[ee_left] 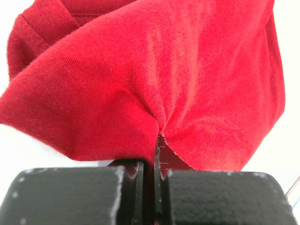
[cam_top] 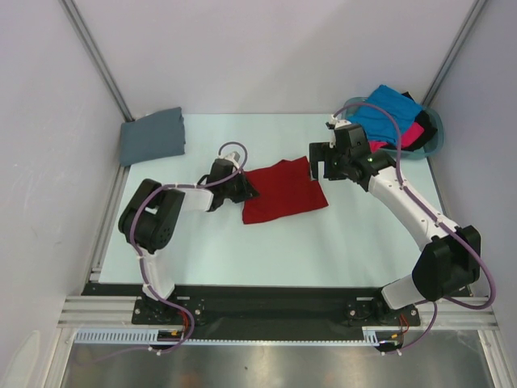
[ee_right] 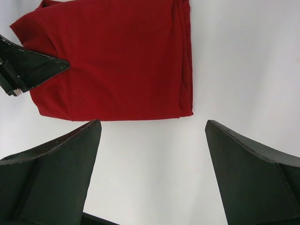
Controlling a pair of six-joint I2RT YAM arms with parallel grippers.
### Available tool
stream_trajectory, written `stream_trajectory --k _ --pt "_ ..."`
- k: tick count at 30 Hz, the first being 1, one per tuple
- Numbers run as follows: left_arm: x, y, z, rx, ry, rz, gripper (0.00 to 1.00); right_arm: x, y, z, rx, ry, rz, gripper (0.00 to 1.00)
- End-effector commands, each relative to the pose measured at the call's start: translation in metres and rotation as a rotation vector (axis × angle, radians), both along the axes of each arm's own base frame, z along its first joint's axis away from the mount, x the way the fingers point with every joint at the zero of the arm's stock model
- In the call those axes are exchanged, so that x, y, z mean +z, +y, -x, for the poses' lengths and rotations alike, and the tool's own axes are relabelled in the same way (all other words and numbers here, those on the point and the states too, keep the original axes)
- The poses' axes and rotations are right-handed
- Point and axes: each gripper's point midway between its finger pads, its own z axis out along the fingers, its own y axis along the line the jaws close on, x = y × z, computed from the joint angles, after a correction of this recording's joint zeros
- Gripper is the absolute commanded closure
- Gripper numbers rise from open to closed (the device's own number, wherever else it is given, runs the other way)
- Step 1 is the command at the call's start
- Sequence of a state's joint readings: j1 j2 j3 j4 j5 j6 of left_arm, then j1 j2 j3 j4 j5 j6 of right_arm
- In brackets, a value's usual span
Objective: Fold and stack the t-shirts
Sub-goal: Neatly place the folded tshirt to the corner
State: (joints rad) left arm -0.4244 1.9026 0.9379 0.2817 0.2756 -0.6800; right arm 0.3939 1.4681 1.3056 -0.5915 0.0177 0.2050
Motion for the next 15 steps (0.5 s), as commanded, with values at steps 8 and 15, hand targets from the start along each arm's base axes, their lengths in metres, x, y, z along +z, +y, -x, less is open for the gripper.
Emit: stream_trajectory --k 8,15 --pt "0.036 -0.003 -0.022 -0.066 -0.018 -0.083 1.0 0.008 -0.002 -0.005 -0.001 -0.046 -0.018 0.0" --pt "0.088 0.014 -0.068 -0.059 -0.093 -0.115 1.0 0.005 0.002 -0.007 0.018 -0.039 -0.041 0.0"
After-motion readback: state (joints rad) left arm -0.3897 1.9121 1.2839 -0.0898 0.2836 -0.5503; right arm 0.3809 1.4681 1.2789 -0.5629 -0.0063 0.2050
